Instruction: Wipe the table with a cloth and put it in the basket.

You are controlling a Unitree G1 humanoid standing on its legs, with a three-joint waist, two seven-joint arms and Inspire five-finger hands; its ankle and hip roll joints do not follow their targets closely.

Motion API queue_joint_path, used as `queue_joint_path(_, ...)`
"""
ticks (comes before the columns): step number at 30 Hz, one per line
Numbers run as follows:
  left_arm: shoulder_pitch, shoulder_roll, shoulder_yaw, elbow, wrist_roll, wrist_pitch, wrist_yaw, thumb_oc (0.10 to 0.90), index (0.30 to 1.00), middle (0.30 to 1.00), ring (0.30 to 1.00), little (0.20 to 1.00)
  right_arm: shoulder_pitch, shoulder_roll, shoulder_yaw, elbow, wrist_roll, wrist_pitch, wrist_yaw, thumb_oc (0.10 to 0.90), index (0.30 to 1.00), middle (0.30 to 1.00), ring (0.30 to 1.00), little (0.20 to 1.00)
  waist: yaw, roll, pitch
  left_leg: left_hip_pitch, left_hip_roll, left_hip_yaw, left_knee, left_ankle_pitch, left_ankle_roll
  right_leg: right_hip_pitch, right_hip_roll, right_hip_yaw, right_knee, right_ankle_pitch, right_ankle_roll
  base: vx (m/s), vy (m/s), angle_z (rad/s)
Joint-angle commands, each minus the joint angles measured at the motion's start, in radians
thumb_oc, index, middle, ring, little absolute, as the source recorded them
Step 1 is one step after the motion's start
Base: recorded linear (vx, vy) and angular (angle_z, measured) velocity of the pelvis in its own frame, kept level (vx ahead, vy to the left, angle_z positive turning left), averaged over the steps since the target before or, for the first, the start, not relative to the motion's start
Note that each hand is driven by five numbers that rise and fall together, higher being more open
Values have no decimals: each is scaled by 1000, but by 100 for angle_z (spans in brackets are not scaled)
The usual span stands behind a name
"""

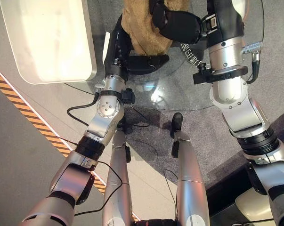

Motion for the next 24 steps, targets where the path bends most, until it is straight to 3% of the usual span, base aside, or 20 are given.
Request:
queue_joint_path(1,-122,-2,24,-41,62,-123,9,800,900,900,900,900,-148,16,-77,-180,15,-165,-9,100,300,300,300,200,4,-50,-26,60,-81,104,31,-98,83,92,146,-42,-136,47,-41,0,0,0)
queue_joint_path(13,-121,-49,42,-54,-112,-141,-81,800,900,900,900,900,-136,41,-74,-161,21,-170,42,100,300,300,300,200,2,-52,-26,54,-79,104,32,-100,81,89,142,-44,-139,44,-40,0,0,0)
queue_joint_path(22,-129,-58,40,-52,-112,-135,-91,800,900,900,900,900,-169,42,-66,-155,30,-145,49,100,300,300,300,200,4,-55,-26,61,-82,101,32,-102,82,95,143,-45,-142,45,-39,0,0,0)
queue_joint_path(23,-132,-56,39,-51,-112,-143,-99,399,556,556,556,499,-169,43,-66,-155,28,-145,52,100,300,300,300,200,4,-54,-26,59,-82,101,33,-102,82,94,143,-45,-142,46,-40,0,0,0)
queue_joint_path(24,-133,-56,40,-50,-112,-152,-106,108,307,307,307,208,-169,41,-66,-154,31,-147,53,100,300,300,300,200,4,-54,-26,60,-82,102,32,-102,82,94,143,-45,-142,46,-41,0,0,0)
